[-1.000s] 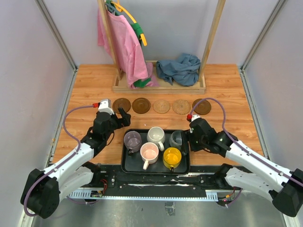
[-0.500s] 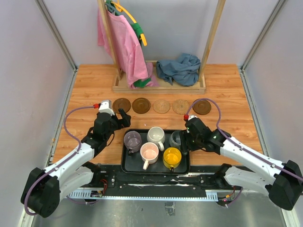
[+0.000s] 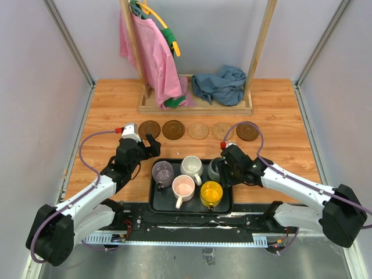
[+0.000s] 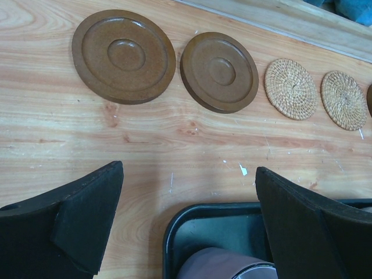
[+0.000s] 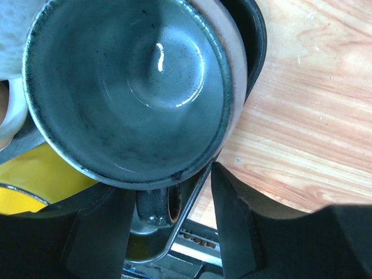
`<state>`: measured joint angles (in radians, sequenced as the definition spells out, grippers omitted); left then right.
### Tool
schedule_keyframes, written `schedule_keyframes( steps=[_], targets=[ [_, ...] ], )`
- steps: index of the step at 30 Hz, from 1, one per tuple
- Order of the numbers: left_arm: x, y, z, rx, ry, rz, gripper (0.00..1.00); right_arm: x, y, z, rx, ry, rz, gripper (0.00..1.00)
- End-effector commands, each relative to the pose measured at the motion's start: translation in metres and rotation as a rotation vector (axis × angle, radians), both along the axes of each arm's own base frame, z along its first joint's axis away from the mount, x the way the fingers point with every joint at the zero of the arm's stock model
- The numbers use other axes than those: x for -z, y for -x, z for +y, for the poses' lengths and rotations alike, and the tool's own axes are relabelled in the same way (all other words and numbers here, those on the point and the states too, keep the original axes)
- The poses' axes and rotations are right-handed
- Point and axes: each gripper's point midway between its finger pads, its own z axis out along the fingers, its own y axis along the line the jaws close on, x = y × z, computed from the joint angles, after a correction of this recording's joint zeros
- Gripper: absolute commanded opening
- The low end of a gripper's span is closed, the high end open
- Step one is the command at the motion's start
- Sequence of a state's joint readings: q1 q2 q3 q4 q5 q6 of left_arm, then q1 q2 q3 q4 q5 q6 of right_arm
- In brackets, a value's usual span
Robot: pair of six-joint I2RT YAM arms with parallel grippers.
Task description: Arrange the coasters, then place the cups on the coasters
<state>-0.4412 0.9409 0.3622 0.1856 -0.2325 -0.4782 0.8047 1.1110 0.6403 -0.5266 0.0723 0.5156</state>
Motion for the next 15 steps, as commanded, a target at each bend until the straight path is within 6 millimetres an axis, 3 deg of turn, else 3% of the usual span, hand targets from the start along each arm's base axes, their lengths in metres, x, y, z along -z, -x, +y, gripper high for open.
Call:
schedule_keyframes(
  steps=[1,9,15],
  targets=[
    [-0.001,-0.001,-0.002,0.000,0.010,-0.016,1.00,0.002,-0.013,0.008,-0.016,0.005,-0.049,0.53],
    [0.000,-0.002,-0.002,-0.004,0.007,-0.013,1.00,0.007,-0.021,0.019,-0.042,0.015,-0.037,0.53],
    [0.003,-0.002,-0.001,-0.007,0.004,-0.007,1.00,0.010,-0.022,0.016,-0.033,0.033,-0.036,0.50]
  ],
)
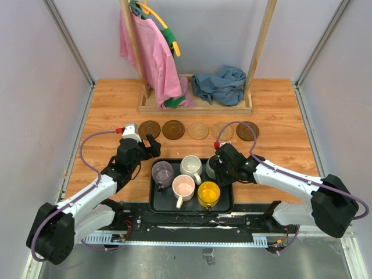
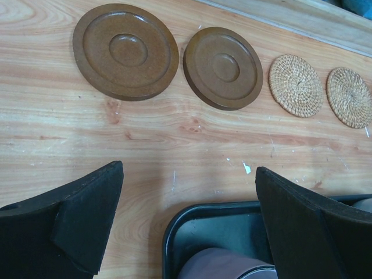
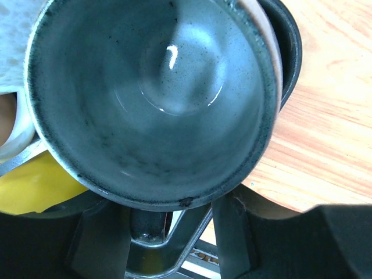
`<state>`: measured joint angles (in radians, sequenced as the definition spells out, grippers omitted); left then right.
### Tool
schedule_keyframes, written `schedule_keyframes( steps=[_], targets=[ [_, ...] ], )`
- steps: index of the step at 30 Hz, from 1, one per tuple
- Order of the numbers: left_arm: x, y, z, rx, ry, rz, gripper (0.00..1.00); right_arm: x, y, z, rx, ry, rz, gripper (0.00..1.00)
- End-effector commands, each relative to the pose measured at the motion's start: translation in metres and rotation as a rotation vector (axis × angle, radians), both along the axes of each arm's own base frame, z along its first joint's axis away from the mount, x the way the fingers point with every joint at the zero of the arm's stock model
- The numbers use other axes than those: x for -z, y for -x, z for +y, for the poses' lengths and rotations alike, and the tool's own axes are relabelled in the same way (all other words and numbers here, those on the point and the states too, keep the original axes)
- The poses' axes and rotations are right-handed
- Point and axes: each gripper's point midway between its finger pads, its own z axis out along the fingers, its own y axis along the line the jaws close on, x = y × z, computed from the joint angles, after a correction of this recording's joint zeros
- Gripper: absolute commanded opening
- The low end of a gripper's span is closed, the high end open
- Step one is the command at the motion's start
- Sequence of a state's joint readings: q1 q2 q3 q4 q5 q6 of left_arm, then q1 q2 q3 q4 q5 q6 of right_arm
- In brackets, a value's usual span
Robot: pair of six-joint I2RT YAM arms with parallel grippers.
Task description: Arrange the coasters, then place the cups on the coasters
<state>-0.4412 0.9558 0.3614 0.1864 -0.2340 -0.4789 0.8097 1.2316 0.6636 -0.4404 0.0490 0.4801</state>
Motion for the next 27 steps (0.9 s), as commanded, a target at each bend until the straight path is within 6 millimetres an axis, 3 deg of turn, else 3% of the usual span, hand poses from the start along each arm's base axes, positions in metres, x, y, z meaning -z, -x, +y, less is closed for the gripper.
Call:
schedule_keyframes(
  steps=[1,9,15,20,27],
  targets=[
    [-0.001,-0.002,-0.002,-0.004,0.010,-0.020,1.00,-0.003,-0.012,-0.002,0.017,0.028,-0.052,0.49],
    [0.002,-0.003,-0.005,0.006,0.015,-0.010,1.00,-0.003,-0.009,-0.006,0.029,0.035,-0.050,0.33],
    [0.003,-0.002,-0.005,0.008,0.016,-0.005,1.00,-0.001,-0.007,-0.009,0.028,0.044,-0.042,0.01],
    [0.004,-0.001,-0.005,0.006,0.015,0.000,1.00,-0.004,-0.009,-0.013,0.031,0.053,-0.071,0.01],
    [0.002,-0.001,-0.003,-0.003,0.014,-0.006,1.00,-0.028,-0.015,-0.015,0.007,0.068,-0.209,0.01]
  ],
)
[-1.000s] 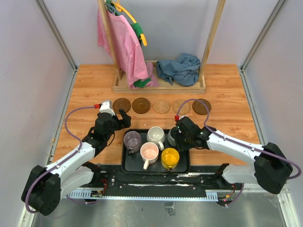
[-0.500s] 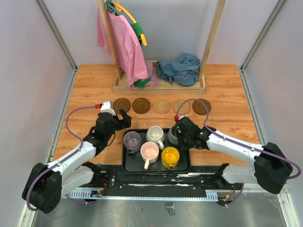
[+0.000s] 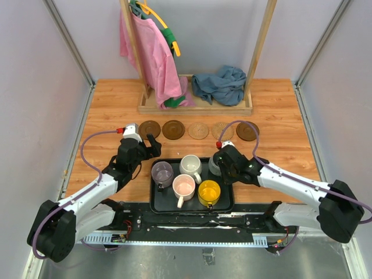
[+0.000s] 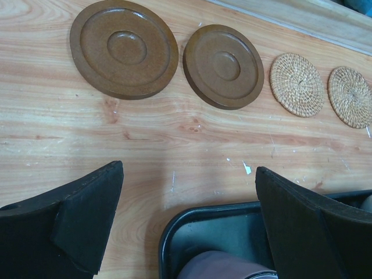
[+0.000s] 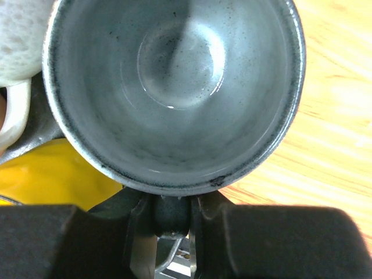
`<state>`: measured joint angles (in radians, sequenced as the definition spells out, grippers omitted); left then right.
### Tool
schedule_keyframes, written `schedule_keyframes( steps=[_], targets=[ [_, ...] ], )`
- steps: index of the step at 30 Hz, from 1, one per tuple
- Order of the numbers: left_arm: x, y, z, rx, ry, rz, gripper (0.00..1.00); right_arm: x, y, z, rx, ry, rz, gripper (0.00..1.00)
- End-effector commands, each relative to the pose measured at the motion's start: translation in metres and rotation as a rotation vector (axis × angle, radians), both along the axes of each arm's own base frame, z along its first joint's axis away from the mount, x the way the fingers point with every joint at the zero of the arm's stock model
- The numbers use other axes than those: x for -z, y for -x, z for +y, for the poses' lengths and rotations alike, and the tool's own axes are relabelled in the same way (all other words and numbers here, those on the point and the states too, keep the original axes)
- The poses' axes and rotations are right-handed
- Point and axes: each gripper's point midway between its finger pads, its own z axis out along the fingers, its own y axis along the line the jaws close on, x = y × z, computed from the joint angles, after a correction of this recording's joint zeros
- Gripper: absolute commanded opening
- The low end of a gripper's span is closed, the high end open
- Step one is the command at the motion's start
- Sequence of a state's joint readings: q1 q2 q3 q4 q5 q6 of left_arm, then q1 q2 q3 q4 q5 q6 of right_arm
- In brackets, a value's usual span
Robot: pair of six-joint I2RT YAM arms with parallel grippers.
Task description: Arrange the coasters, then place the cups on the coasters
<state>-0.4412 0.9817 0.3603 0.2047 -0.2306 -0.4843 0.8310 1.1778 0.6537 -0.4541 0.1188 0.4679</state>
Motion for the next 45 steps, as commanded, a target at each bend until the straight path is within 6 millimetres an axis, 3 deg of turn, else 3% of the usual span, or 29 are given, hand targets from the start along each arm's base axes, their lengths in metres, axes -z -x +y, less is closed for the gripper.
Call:
schedule_keyframes(
  steps=[1,7,14,18,28,35,45],
  targets=[
    [-0.002,0.001,-0.001,-0.005,0.012,-0.014,1.00,-0.024,-0.012,-0.008,0.001,0.052,-0.163,0.01],
    [-0.002,0.001,-0.001,-0.005,0.016,-0.013,1.00,-0.053,-0.020,-0.015,0.025,0.079,-0.266,0.01],
    [-0.005,-0.001,-0.003,0.003,0.016,-0.023,1.00,-0.079,-0.043,-0.043,0.104,0.192,-0.422,0.01],
    [-0.006,-0.003,-0.006,0.015,0.020,-0.023,1.00,-0.091,-0.065,-0.062,0.161,0.249,-0.475,0.01],
    [-0.012,-0.008,-0.014,0.044,0.032,-0.033,1.00,-0.118,-0.135,-0.103,0.402,0.149,-0.533,0.01],
    [-0.023,-0.013,-0.012,0.025,0.024,-0.056,1.00,-0.110,-0.181,-0.124,0.428,0.142,-0.442,0.01],
    [-0.018,-0.016,-0.011,0.013,0.015,-0.033,1.00,-0.098,-0.213,-0.134,0.409,0.090,-0.339,0.01]
  ],
)
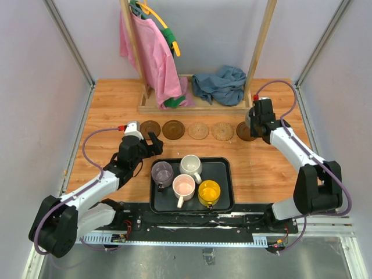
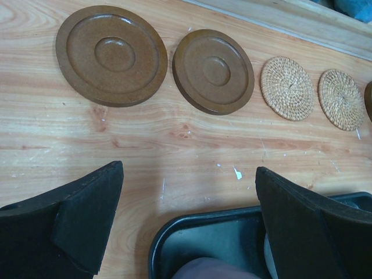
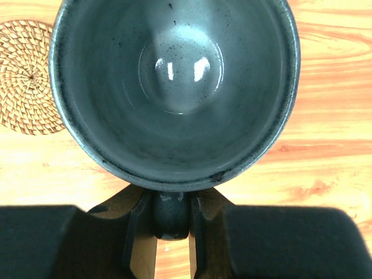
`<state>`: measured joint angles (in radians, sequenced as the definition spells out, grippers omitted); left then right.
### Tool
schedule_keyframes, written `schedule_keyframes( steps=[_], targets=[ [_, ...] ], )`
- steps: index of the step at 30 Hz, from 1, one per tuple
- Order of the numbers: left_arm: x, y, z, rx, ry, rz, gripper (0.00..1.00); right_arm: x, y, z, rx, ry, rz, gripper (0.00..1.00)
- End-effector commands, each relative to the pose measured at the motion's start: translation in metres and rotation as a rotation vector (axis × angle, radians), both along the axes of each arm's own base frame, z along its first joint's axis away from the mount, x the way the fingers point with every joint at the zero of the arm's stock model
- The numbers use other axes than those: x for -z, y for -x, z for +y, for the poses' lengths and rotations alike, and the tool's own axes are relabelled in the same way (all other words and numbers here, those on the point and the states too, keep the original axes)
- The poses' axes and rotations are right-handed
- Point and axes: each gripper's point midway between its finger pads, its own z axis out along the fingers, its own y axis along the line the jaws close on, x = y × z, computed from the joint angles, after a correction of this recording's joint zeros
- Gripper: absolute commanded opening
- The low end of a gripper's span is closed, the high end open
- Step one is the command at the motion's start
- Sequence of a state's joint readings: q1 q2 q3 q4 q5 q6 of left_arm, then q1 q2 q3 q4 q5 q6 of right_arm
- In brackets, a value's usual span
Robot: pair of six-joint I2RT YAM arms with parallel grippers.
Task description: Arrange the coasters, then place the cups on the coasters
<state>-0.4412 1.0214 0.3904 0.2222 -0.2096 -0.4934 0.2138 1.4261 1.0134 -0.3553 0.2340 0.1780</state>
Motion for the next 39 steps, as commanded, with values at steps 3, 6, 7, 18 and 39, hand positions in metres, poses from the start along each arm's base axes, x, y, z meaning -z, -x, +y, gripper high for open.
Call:
schedule_keyframes(
  steps=[3,6,7,18,39],
  targets=[
    [-0.012,-0.010,-0.004,-0.003,-0.004,-0.024,1.00,-0.017,-0.032,0.006,-0.066,-0.022,-0.047,0.01],
    [-0.011,-0.012,-0.005,-0.001,-0.007,-0.023,1.00,-0.009,-0.034,0.008,-0.086,-0.028,-0.017,0.01],
    [-0.011,-0.012,-0.005,-0.001,-0.008,-0.023,1.00,-0.006,-0.035,0.007,-0.089,-0.027,-0.008,0.01],
    [-0.009,-0.014,-0.006,0.004,-0.016,-0.015,1.00,0.015,-0.039,0.000,-0.066,-0.007,0.047,0.01],
    [-0.005,-0.013,-0.007,0.007,-0.017,-0.005,1.00,0.034,-0.041,-0.006,-0.034,-0.035,0.079,0.01]
  ],
)
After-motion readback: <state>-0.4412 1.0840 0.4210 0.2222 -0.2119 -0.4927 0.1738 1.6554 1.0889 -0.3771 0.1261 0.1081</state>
